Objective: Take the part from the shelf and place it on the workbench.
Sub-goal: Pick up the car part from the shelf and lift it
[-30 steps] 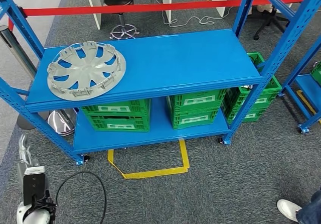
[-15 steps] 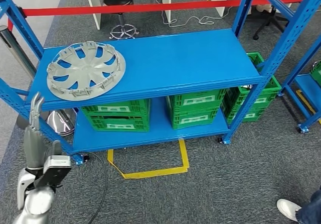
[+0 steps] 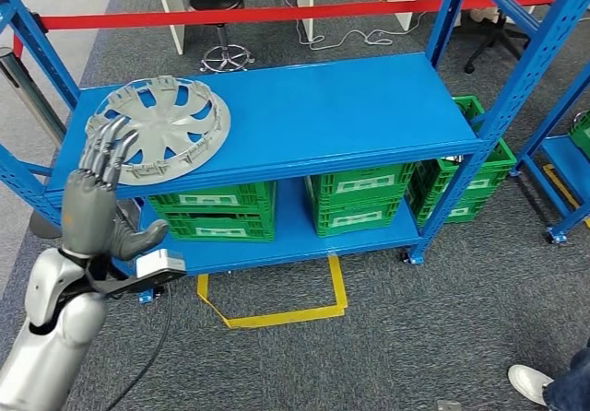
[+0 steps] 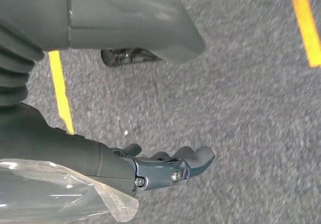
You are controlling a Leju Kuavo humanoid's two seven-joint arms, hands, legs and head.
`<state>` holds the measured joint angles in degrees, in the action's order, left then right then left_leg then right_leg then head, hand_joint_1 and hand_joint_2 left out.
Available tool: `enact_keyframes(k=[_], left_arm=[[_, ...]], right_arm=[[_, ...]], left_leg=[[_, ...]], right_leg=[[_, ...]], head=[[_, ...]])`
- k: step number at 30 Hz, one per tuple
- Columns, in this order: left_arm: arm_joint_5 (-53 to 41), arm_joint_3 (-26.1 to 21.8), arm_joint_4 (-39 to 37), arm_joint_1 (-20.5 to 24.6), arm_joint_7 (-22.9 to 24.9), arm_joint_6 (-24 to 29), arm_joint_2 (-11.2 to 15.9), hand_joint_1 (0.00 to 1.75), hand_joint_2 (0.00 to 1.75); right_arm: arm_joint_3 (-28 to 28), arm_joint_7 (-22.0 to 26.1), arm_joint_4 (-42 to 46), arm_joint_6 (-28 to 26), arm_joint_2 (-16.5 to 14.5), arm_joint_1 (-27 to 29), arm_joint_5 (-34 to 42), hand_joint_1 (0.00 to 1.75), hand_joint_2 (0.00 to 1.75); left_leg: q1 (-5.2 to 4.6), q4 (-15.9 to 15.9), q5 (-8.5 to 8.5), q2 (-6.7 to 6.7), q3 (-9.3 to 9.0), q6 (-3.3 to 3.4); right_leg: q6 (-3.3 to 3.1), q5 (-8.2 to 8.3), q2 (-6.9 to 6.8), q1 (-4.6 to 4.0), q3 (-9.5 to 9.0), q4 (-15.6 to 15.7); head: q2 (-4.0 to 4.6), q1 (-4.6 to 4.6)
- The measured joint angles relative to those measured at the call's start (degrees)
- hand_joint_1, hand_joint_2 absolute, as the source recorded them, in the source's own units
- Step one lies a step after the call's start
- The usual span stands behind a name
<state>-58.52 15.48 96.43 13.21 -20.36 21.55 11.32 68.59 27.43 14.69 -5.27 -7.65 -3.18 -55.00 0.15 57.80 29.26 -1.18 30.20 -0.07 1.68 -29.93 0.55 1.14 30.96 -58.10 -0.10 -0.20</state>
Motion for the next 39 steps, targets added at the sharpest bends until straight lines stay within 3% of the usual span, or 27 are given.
enact_keyframes(k=[14, 25, 29, 33, 36, 37, 39], left_arm=[[-9.97, 7.69, -16.97, 16.24, 5.41, -5.71, 3.14, 0.0, 0.0], [-9.28, 13.21, -32.6, 26.55, 6.56, -12.28, 2.21, 0.0, 0.0], [-5.18, 14.31, -35.58, 27.47, 6.24, -13.44, 1.64, 0.0, 0.0], [-0.05, 14.37, -36.88, 27.49, 5.5, -12.85, 0.81, 0.0, 0.0], [1.7, 13.9, -37.18, 27.79, 5.57, -11.99, -0.02, 0.0, 0.0], [1.91, 13.78, -37.26, 28.03, 5.73, -11.85, -0.3, 0.0, 0.0], [2.05, 13.71, -37.75, 28.58, 6.29, -12.05, -0.81, 0.0, 0.0]], right_arm=[[-0.15, 2.26, -0.5, 10.01, 0.09, -0.22, -2.49, 0.0, 1.75], [-1.97, 1.1, -1.19, 17.57, 0.31, -0.12, -6.09, 0.0, 1.75], [-2.75, -1.12, -1.33, 14.84, 0.33, -0.11, -7.72, 0.0, 0.0], [-3.08, -6.86, -1.4, 8.6, 0.52, -0.18, -8.82, 0.0, 1.75], [-3.12, -11.41, -1.4, 4.95, 1.41, -0.23, -9.48, 0.0, 1.75], [-3.13, -12.96, -1.4, 4.01, 1.82, -0.25, -9.83, 0.0, 1.75], [-3.29, -16.84, -1.4, 2.36, 2.61, -0.2, -11.42, 0.0, 1.75]], left_leg=[[0.0, 0.04, -0.03, -0.06, 0.02, -0.01], [-0.04, 0.32, -0.03, -0.09, 0.14, 0.01], [-0.07, 0.58, 0.03, -0.09, 0.35, 0.11], [-0.17, 0.92, 0.06, -0.09, 0.74, 0.49], [0.27, -0.33, -0.79, -0.45, 0.54, 1.5], [0.45, -0.76, -1.06, -0.62, 0.47, 1.79], [0.51, -0.91, -1.19, -0.82, 0.54, 1.97]], right_leg=[[-0.02, 0.08, 0.08, 0.0, 0.03, -0.02], [0.06, 0.22, 0.11, 0.1, 0.07, 0.0], [0.19, 0.3, 0.13, 0.15, 0.14, 0.0], [0.64, 0.58, 0.14, 0.25, 0.25, 0.17], [1.2, -0.14, 0.06, 0.13, 1.13, -0.73], [1.3, -1.24, -0.01, 0.08, 2.31, -2.8], [1.51, -4.13, -0.1, 0.13, 6.19, -10.04]], head=[[-0.01, 0.0], [-0.01, 0.01], [-0.01, 0.02], [-0.01, 0.02], [0.0, -0.09], [0.0, -0.18], [0.0, -0.27]])
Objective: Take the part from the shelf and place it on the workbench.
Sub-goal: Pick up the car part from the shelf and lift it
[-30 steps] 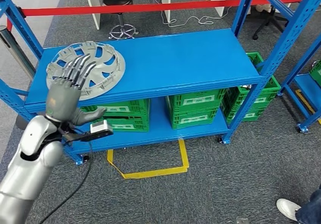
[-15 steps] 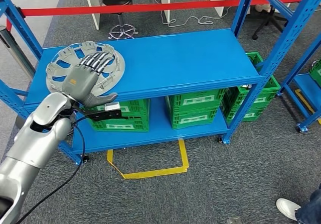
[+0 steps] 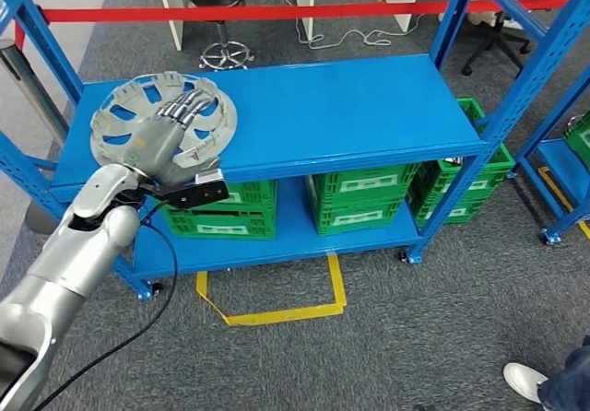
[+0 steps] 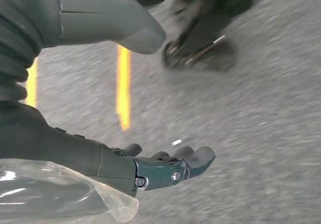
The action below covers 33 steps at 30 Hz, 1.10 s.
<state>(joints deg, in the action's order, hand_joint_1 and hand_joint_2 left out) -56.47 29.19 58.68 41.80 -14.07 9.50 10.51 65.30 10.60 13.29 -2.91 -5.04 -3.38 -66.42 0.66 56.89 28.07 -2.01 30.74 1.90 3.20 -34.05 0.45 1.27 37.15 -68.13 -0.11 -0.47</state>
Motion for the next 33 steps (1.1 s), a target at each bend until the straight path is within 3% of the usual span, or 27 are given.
enact_keyframes(k=[2, 3, 6, 8, 12, 14, 16, 17, 18, 20, 22, 23, 27, 29, 31, 32, 33], left_arm=[[0.35, 0.08, -1.06, 0.58, 0.46, -0.79, -0.78, 0.0, 0.0], [0.62, 0.14, -1.73, 0.97, 0.56, -1.15, -1.28, 0.0, 0.0], [1.33, 0.28, -3.93, 2.74, 0.76, -1.43, -2.66, 0.0, 0.0], [1.54, 0.35, -5.25, 3.93, 0.96, -1.36, -3.21, 0.0, 0.0], [1.42, 0.54, -7.27, 4.75, 1.62, -0.85, -4.08, 0.0, 0.0], [0.92, 0.67, -8.19, 5.18, 2.31, -0.48, -4.38, 0.0, 0.0], [0.37, 0.81, -9.45, 5.55, 3.22, -0.27, -4.56, 0.0, 0.0], [0.17, 0.9, -10.14, 5.62, 3.56, -0.25, -4.67, 0.0, 0.0], [0.03, 0.96, -10.78, 5.7, 3.8, -0.26, -4.79, 0.0, 0.0], [-0.04, 1.04, -11.93, 6.15, 4.08, -0.29, -5.03, 0.0, 0.0], [-0.18, 1.13, -12.99, 6.91, 4.29, -0.27, -5.2, 0.0, 0.0], [-0.32, 1.2, -13.49, 7.21, 4.34, -0.24, -5.28, 0.0, 0.0], [-0.92, 1.46, -14.78, 7.61, 4.66, 0.1, -5.87, 0.0, 0.0], [-1.24, 1.57, -15.32, 7.78, 5.03, 0.27, -6.22, 0.0, 0.0], [-1.48, 1.72, -16.01, 7.84, 5.33, 0.33, -6.52, 0.0, 0.0], [-1.61, 1.83, -16.38, 7.8, 5.46, 0.35, -6.68, 0.0, 0.0], [-1.77, 1.93, -16.75, 7.78, 5.61, 0.38, -6.83, 0.0, 0.0]], right_arm=[[-0.61, -4.84, -0.01, -0.9, 0.91, 0.22, -2.43, 0.0, 1.75], [-0.95, -7.36, -0.01, -1.04, 1.39, 0.31, -3.38, 0.0, 1.75], [-1.34, -13.43, -0.05, -0.85, 2.52, 0.39, -4.49, 0.0, 1.75], [-1.48, -15.34, -0.12, -0.77, 2.75, 0.37, -4.73, 0.0, 1.75], [-1.63, -17.84, -0.15, -0.86, 2.81, 0.52, -4.97, 0.0, 1.75], [-1.67, -18.16, -0.16, -0.66, 2.81, 0.45, -5.13, 0.0, 1.75], [-1.74, -17.77, -0.19, -0.28, 2.78, 0.39, -5.4, 0.0, 1.75], [-1.83, -17.35, -0.21, -0.09, 2.75, 0.42, -5.72, 0.0, 1.31], [-2.03, -16.78, -0.23, 0.08, 2.73, 0.45, -6.22, 0.0, 0.87], [-2.81, -15.16, -0.27, 0.22, 2.66, 0.48, -7.53, 0.0, 0.0], [-3.69, -13.01, -0.41, 0.11, 2.35, 0.44, -8.51, 0.0, 0.0], [-4.04, -11.92, -0.48, -0.01, 2.21, 0.42, -8.78, 0.0, 0.0], [-5.12, -9.52, -0.63, -0.5, 2.08, 0.49, -9.42, 0.0, 0.0], [-5.52, -9.25, -0.65, -0.61, 2.06, 0.44, -9.62, 0.0, 0.0], [-5.78, -9.2, -0.66, -0.64, 2.05, 0.41, -9.75, 0.0, 0.0], [-5.86, -9.22, -0.66, -0.65, 2.05, 0.43, -9.78, 0.0, 0.0], [-5.92, -9.25, -0.66, -0.65, 2.05, 0.46, -9.8, 0.0, 0.0]], left_leg=[[0.03, 0.02, 0.06, -0.08, -0.04, -0.05], [0.09, 0.06, 0.14, -0.08, -0.12, -0.16], [0.28, 0.68, 0.87, -0.09, -0.35, -1.16], [0.05, 1.35, 1.26, -0.15, 0.03, -1.81], [0.06, 2.29, 2.21, -0.2, 0.38, -2.5], [0.18, 7.51, 5.11, 0.62, 2.68, -2.78], [0.14, 15.67, 8.24, 1.16, 6.76, -2.75], [0.07, 18.15, 8.56, 1.23, 8.22, -2.6], [-0.04, 18.51, 7.67, 1.26, 8.79, -2.32], [-0.45, 12.84, 2.91, 1.47, 7.17, -1.24], [-0.92, 6.06, -0.76, 1.93, 4.78, 0.03], [-1.16, 4.05, -1.34, 2.11, 4.11, 0.4], [-0.96, 1.45, -1.14, 2.05, 3.13, 0.19], [-0.6, 0.72, -1.39, 1.95, 2.55, 0.1], [-0.62, 0.7, -1.35, 1.94, 2.49, 0.18], [-0.62, 0.72, -1.29, 1.93, 2.46, 0.17], [-0.6, 0.75, -1.21, 1.93, 2.4, 0.13]], right_leg=[[0.29, -0.75, -0.03, 0.1, 3.24, -5.35], [0.4, 0.49, -0.1, 0.17, 3.54, -5.02], [0.74, 6.61, -1.06, 0.33, -0.25, 4.89], [0.22, 7.25, -1.47, 0.19, -1.87, 8.48], [-1.63, 6.63, -0.69, 0.15, -1.92, 8.61], [-2.26, 6.61, -0.31, 0.17, -2.06, 8.68], [-2.58, 6.51, 0.17, 0.01, -2.13, 8.67], [-2.67, 6.46, 0.41, -0.11, -2.21, 8.66], [-2.75, 6.4, 0.65, -0.24, -2.31, 8.66], [-2.89, 6.28, 1.08, -0.54, -2.61, 8.67], [-2.87, 6.23, 1.35, -0.71, -2.64, 8.73], [-2.71, 6.3, 1.41, -0.67, -2.47, 8.78], [-1.62, 6.15, 1.07, -0.66, -1.7, 8.69], [-1.15, 4.03, 0.43, -0.62, 0.23, 4.86], [-0.76, 1.12, 0.08, -0.49, 4.04, -2.58], [-0.58, 0.58, 0.04, -0.43, 5.69, -5.35], [-0.44, 1.1, 0.01, -0.39, 6.41, -6.17]], head=[[0.0, 0.01], [0.0, -0.02], [0.0, -0.12], [0.0, -0.19], [0.0, 0.2], [0.0, 0.34], [0.0, 0.43], [0.0, 0.44], [0.0, 0.45], [0.0, 0.49], [0.0, 0.35], [0.0, 0.33], [0.0, 0.38], [0.0, 0.21], [0.0, 0.13], [0.0, 0.15], [0.0, 0.14]])
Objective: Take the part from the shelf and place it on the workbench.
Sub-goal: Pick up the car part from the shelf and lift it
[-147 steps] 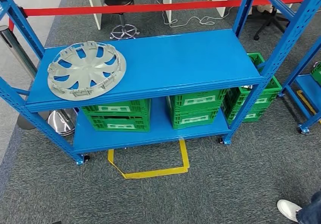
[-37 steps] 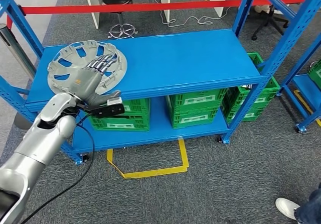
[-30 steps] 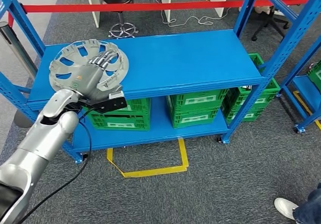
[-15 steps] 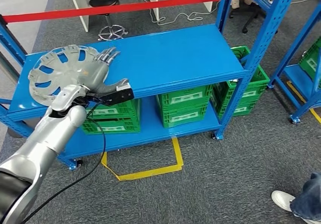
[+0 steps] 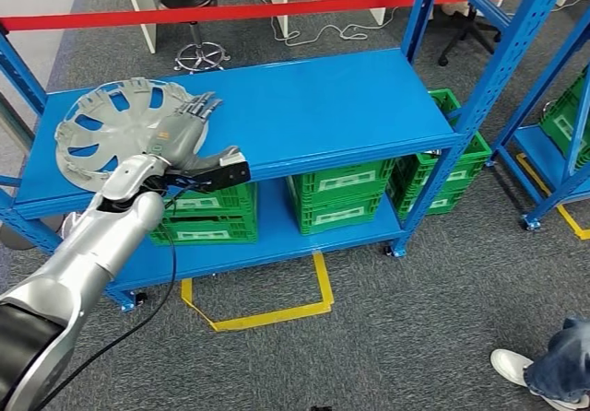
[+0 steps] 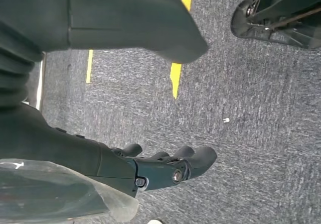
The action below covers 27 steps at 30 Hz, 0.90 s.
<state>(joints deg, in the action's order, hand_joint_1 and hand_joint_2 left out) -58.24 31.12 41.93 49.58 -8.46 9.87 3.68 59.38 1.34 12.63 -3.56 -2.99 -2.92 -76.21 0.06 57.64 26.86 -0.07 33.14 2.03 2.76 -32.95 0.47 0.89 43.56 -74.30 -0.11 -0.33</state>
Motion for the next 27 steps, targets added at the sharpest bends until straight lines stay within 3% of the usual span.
enact_keyframes(k=[1, 2, 4, 5, 8, 10, 12, 14, 15, 16, 18, 20, 22, 25, 27], left_arm=[[-0.21, 0.09, -0.32, 0.0, 0.22, 0.05, -0.14, 0.0, 0.0], [-0.47, 0.16, -0.6, 0.04, 0.62, 0.16, -0.27, 0.0, 0.0], [-1.23, 0.24, -1.17, 0.33, 1.74, 0.47, -0.45, 0.0, 0.0], [-1.61, 0.28, -1.56, 0.56, 2.37, 0.65, -0.48, 0.0, 0.0], [-2.38, 0.33, -3.0, 1.06, 3.79, 1.19, -0.28, 0.0, 0.0], [-2.53, 0.23, -3.88, 1.32, 4.45, 1.49, 0.07, 0.0, 0.0], [-2.57, 0.08, -5.18, 1.66, 4.97, 1.7, 0.66, 0.0, 0.0], [-2.68, -0.06, -6.68, 1.49, 5.25, 1.86, 1.33, 0.0, 0.0], [-2.78, -0.13, -7.33, 1.25, 5.28, 1.92, 1.64, 0.0, 0.0], [-2.86, -0.21, -7.81, 1.07, 5.29, 1.98, 1.89, 0.0, 0.0], [-2.93, -0.45, -8.56, 0.98, 5.29, 2.16, 2.28, 0.0, 0.0], [-2.94, -0.74, -9.04, 1.07, 5.29, 2.38, 2.45, 0.0, 0.0], [-2.95, -0.96, -9.39, 1.14, 5.29, 2.47, 2.52, 0.0, 0.0], [-2.96, -1.15, -9.59, 1.24, 5.29, 2.5, 2.54, 0.0, 0.0], [-2.96, -1.23, -9.69, 1.37, 5.29, 2.52, 2.54, 0.0, 0.0]], right_arm=[[-0.03, -0.05, 0.0, 0.02, 0.0, 0.01, -0.02, 0.0, 0.0], [-0.04, -0.16, 0.0, 0.03, 0.0, 0.01, -0.04, 0.0, 0.0], [-0.06, -0.51, -0.03, 0.11, -0.02, -0.06, -0.06, 0.0, 0.0], [-0.08, -0.79, -0.05, 0.2, -0.04, -0.09, -0.07, 0.0, 0.0], [-0.1, -1.86, -0.15, 0.63, -0.12, 0.1, -0.07, 0.0, 0.0], [-0.09, -2.42, -0.19, 0.95, -0.25, 0.24, -0.07, 0.0, 0.87], [-0.08, -2.65, -0.21, 1.36, -0.34, 0.24, -0.13, 0.0, 1.75], [-0.08, -2.4, -0.24, 1.92, -0.36, 0.29, -0.16, 0.0, 1.75], [-0.08, -2.01, -0.25, 2.3, -0.37, 0.37, -0.04, 0.0, 1.75], [-0.08, -1.56, -0.26, 2.66, -0.38, 0.47, 0.17, 0.0, 1.75], [-0.05, -0.59, -0.3, 3.25, -0.51, 0.61, 0.7, 0.0, 1.75], [-0.02, -0.15, -0.39, 3.49, -0.77, 0.57, 0.94, 0.0, 1.75], [0.01, -0.05, -0.46, 3.57, -0.91, 0.46, 0.99, 0.0, 1.75], [0.02, -0.01, -0.45, 3.64, -0.92, 0.48, 1.02, 0.0, 1.75], [0.03, 0.02, -0.45, 3.66, -0.92, 0.48, 1.03, 0.0, 1.75]], left_leg=[[0.04, 0.05, 0.14, 0.0, -0.12, -0.1], [0.09, 0.15, 0.35, 0.0, -0.3, -0.28], [0.03, 0.52, 0.89, 0.01, -0.46, -0.83], [-0.06, 0.69, 1.09, 0.01, -0.42, -1.11], [-0.21, 0.78, 1.5, -0.06, -0.44, -1.79], [-0.11, 2.38, 2.66, -0.06, 0.08, -2.33], [-0.01, 8.61, 5.45, -0.03, 2.93, -2.82], [0.03, 16.07, 7.7, -0.03, 6.95, -3.0], [0.03, 17.62, 7.4, -0.03, 8.14, -2.93], [0.01, 16.85, 5.89, -0.02, 8.33, -2.75], [-0.14, 9.97, 0.77, 0.06, 6.3, -2.03], [-0.45, 3.59, -2.13, 0.18, 3.98, -1.32], [-0.69, 1.82, -1.84, 0.24, 3.3, -1.02], [-0.22, 0.65, -1.6, 0.2, 2.39, -0.66], [0.03, 0.25, -1.45, 0.16, 1.89, -0.31]], right_leg=[[0.09, 1.64, -0.06, 0.06, -0.5, 1.62], [0.15, 3.96, -0.2, 0.13, -2.03, 5.19], [0.0, 6.64, -0.5, 0.13, -5.6, 12.43], [-0.25, 6.92, -0.58, 0.07, -6.73, 14.43], [-1.4, 6.29, -0.39, -0.06, -7.64, 15.27], [-2.1, 6.1, -0.32, 0.11, -8.02, 15.4], [-2.69, 5.81, -0.2, 0.2, -8.5, 15.47], [-3.02, 5.43, 0.07, 0.19, -8.98, 15.46], [-3.07, 5.22, 0.23, 0.16, -9.27, 15.46], [-3.06, 4.98, 0.34, 0.11, -9.62, 15.45], [-2.93, 4.42, 0.43, -0.01, -10.39, 15.48], [-2.56, 3.99, 0.46, -0.19, -10.7, 15.48], [-1.97, 3.88, 0.47, -0.23, -10.58, 15.62], [-1.03, 3.0, 0.24, -0.27, -10.06, 14.77], [-0.55, 0.64, 0.04, -0.18, -7.11, 9.5]], head=[[0.0, 0.0], [0.0, 0.01], [0.0, -0.01], [0.0, -0.03], [0.0, 0.02], [0.0, 0.13], [0.0, 0.2], [0.0, 0.24], [0.0, 0.27], [0.0, 0.3], [0.0, 0.31], [0.0, 0.23], [0.0, 0.14], [0.0, 0.03], [0.0, -0.06]])
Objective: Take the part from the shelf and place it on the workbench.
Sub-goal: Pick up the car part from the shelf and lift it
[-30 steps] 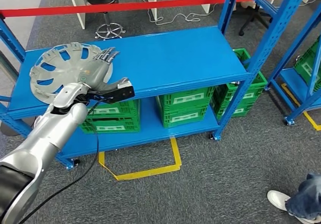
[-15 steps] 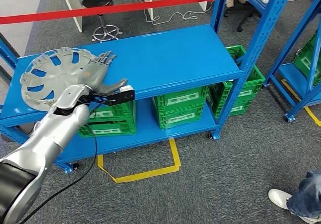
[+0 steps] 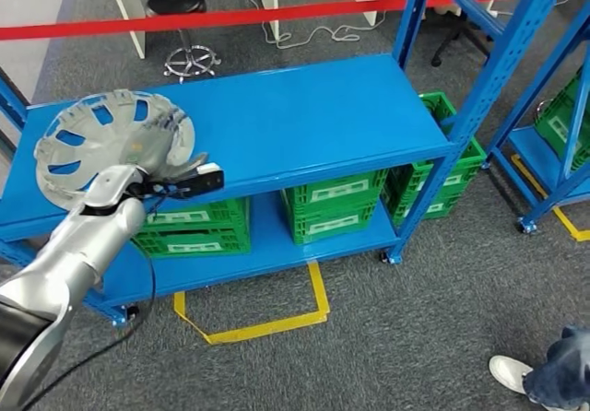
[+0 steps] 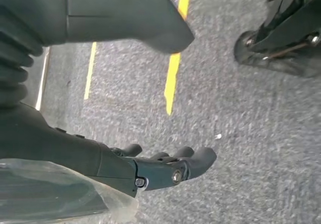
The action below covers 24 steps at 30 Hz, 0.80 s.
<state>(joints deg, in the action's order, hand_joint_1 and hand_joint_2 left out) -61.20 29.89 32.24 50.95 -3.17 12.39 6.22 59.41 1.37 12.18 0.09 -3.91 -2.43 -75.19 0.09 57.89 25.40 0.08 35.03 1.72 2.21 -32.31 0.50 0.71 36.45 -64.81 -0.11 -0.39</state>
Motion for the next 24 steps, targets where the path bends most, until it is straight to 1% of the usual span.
enact_keyframes(k=[1, 2, 3, 4, 5, 6, 7, 8, 9, 11, 13, 14, 15, 17, 18, 19, 20, 21, 22, 23, 24], left_arm=[[-0.01, -0.03, -0.09, 0.01, 0.0, 0.0, -0.02, 0.0, 0.0], [-0.02, -0.04, -0.2, -0.07, 0.0, -0.01, -0.08, 0.0, 0.0], [-0.02, -0.03, -0.32, -0.19, 0.0, -0.01, -0.15, 0.0, 0.0], [-0.03, -0.04, -0.44, -0.31, 0.0, -0.02, -0.2, 0.0, 0.0], [-0.04, -0.04, -0.56, -0.39, 0.0, -0.02, -0.21, 0.0, 0.0], [-0.08, -0.05, -0.64, -0.43, 0.0, -0.02, -0.21, 0.0, 0.0], [-0.13, -0.06, -0.74, -0.37, 0.0, -0.02, -0.2, 0.0, 0.0], [-0.19, -0.08, -0.82, -0.33, 0.0, -0.01, -0.19, 0.0, 0.0], [-0.27, -0.14, -0.87, -0.32, 0.0, 0.04, -0.13, 0.0, 0.0], [-0.45, -0.35, -0.95, -0.45, -0.04, 0.26, -0.01, 0.0, 0.0], [-0.58, -0.63, -0.95, -0.59, -0.15, 0.56, 0.05, 0.0, 0.0], [-0.63, -0.8, -0.95, -0.6, -0.22, 0.74, 0.05, 0.0, 0.0], [-0.67, -1.0, -0.96, -0.63, -0.26, 0.89, 0.09, 0.0, 0.0], [-0.6, -1.4, -1.08, -0.91, -0.39, 1.28, 0.15, 0.0, 0.0], [-0.14, -1.67, -1.14, -1.21, -0.7, 1.6, 0.17, 0.0, 0.0], [0.7, -2.07, -1.18, -1.55, -1.17, 2.09, 0.16, 0.0, 0.0], [1.71, -2.64, -1.18, -1.85, -1.71, 2.71, 0.15, 0.0, 0.0], [2.67, -3.35, -1.15, -2.06, -2.17, 3.39, 0.13, 0.0, 0.0], [3.27, -4.05, -1.13, -2.15, -2.38, 3.97, 0.12, 0.0, 0.0], [3.46, -4.62, -1.1, -2.14, -2.32, 4.35, 0.09, 0.0, 0.0], [3.33, -5.06, -1.07, -2.1, -2.09, 4.54, 0.05, 0.0, 0.0]], right_arm=[[0.0, 0.01, -0.01, 0.01, 0.0, 0.01, -0.01, 0.0, 1.75], [0.0, 0.01, -0.02, 0.01, 0.0, 0.05, -0.01, 0.0, 1.31], [0.0, 0.01, -0.02, 0.02, 0.0, 0.09, -0.01, 0.0, 0.87], [0.01, 0.03, -0.03, 0.02, 0.0, 0.11, 0.01, 0.0, 0.44], [0.01, 0.16, -0.03, 0.06, 0.0, 0.13, 0.09, 0.0, 0.0], [0.03, 0.49, -0.03, 0.22, 0.0, 0.13, 0.24, 0.0, 0.0], [0.06, 1.02, -0.03, 0.46, 0.0, 0.12, 0.5, 0.0, 0.0], [0.13, 1.97, -0.03, 0.77, 0.0, 0.08, 0.85, 0.0, 0.0], [0.24, 3.07, -0.03, 1.05, 0.0, 0.04, 1.2, 0.0, 0.0], [0.52, 5.34, -0.03, 1.37, 0.0, 0.07, 1.8, 0.0, 0.0], [0.75, 6.73, -0.03, 1.57, 0.0, 0.13, 2.02, 0.0, 0.0], [0.84, 7.11, -0.03, 1.7, 0.0, 0.1, 2.03, 0.0, 0.44], [0.92, 7.36, -0.03, 1.87, 0.0, 0.06, 2.04, 0.0, 0.87], [1.11, 7.64, -0.03, 2.26, 0.01, 0.03, 2.13, 0.0, 1.75], [1.26, 7.74, -0.03, 2.43, 0.02, 0.03, 2.19, 0.0, 1.75], [1.43, 7.81, -0.03, 2.54, 0.02, 0.02, 2.27, 0.0, 1.75], [1.6, 7.86, -0.03, 2.57, 0.02, 0.02, 2.34, 0.0, 1.75], [1.75, 7.9, -0.03, 2.6, -0.01, 0.03, 2.4, 0.0, 1.75], [1.86, 7.92, -0.04, 2.59, -0.07, 0.06, 2.46, 0.0, 1.75], [1.96, 7.91, -0.06, 2.59, -0.15, 0.09, 2.51, 0.0, 1.75], [2.08, 7.9, -0.08, 2.59, -0.24, 0.1, 2.57, 0.0, 1.75]], left_leg=[[0.0, 0.02, 0.16, -0.01, -0.05, 0.16], [-0.02, 0.05, 0.32, 0.01, -0.1, 0.24], [-0.04, 0.1, 0.52, 0.03, -0.25, 0.25], [-0.04, 0.15, 0.77, 0.06, -0.49, 0.18], [-0.02, 0.22, 1.09, 0.08, -0.86, 0.05], [0.01, 0.31, 1.48, 0.08, -1.28, -0.14], [-0.09, 0.43, 1.85, 0.09, -1.57, -0.41], [-0.19, 0.6, 2.16, 0.08, -1.7, -0.67], [-0.3, 0.7, 2.34, 0.07, -1.73, -0.93], [-0.37, 0.65, 2.51, 0.04, -1.79, -1.35], [-0.28, 1.26, 3.26, 0.03, -1.74, -1.87], [-0.24, 2.88, 4.15, 0.04, -1.09, -2.17], [-0.15, 5.61, 5.4, 0.04, 0.16, -2.44], [0.0, 13.3, 8.07, 0.04, 4.18, -2.77], [0.05, 16.03, 8.44, 0.04, 5.88, -2.81], [0.07, 16.9, 7.73, 0.04, 6.8, -2.74], [0.06, 15.47, 5.82, 0.02, 6.65, -2.57], [-0.01, 12.15, 3.1, -0.19, 5.61, -2.26], [-0.25, 8.51, 0.82, -0.91, 4.27, -1.82], [-0.57, 5.26, -0.78, -1.59, 3.05, -1.4], [-0.88, 2.95, -1.38, -2.17, 2.21, -1.02]], right_leg=[[0.19, -1.45, -0.03, 0.07, 2.32, -3.97], [0.37, -2.37, -0.05, 0.13, 4.56, -7.48], [0.5, -2.28, -0.06, 0.17, 6.07, -9.37], [0.56, -1.01, -0.07, 0.17, 6.49, -9.12], [0.55, 1.27, -0.12, 0.17, 5.7, -6.54], [0.48, 3.8, -0.24, 0.17, 4.18, -2.63], [0.35, 5.5, -0.38, 0.09, 2.41, 0.89], [0.08, 6.29, -0.49, 0.03, 0.96, 3.69], [-0.21, 6.3, -0.53, -0.04, 0.11, 5.16], [-0.96, 5.54, -0.42, -0.12, -0.43, 5.75], [-1.6, 5.33, -0.35, 0.04, -0.89, 5.92], [-1.92, 5.22, -0.34, 0.17, -1.23, 6.06], [-2.23, 5.04, -0.33, 0.25, -1.59, 6.13], [-2.6, 4.6, -0.31, 0.22, -2.18, 6.12], [-2.65, 4.36, -0.32, 0.2, -2.53, 6.12], [-2.65, 4.1, -0.36, 0.17, -2.92, 6.11], [-2.62, 3.79, -0.43, 0.13, -3.38, 6.11], [-2.57, 3.45, -0.52, 0.08, -3.91, 6.11], [-2.45, 3.11, -0.66, 0.0, -4.37, 6.14], [-2.24, 2.81, -0.8, -0.14, -4.67, 6.14], [-2.0, 2.6, -1.06, -0.26, -4.79, 6.15]], head=[[0.0, -0.03], [0.0, -0.02], [0.0, -0.02], [0.0, -0.03], [0.0, -0.03], [0.0, -0.04], [0.0, -0.05], [0.0, -0.06], [0.0, -0.01], [0.0, 0.12], [0.0, 0.3], [0.0, 0.4], [0.0, 0.52], [0.0, 0.65], [0.0, 0.66], [0.0, 0.67], [0.0, 0.7], [0.0, 0.7], [0.0, 0.68], [0.0, 0.7], [0.0, 0.66]])
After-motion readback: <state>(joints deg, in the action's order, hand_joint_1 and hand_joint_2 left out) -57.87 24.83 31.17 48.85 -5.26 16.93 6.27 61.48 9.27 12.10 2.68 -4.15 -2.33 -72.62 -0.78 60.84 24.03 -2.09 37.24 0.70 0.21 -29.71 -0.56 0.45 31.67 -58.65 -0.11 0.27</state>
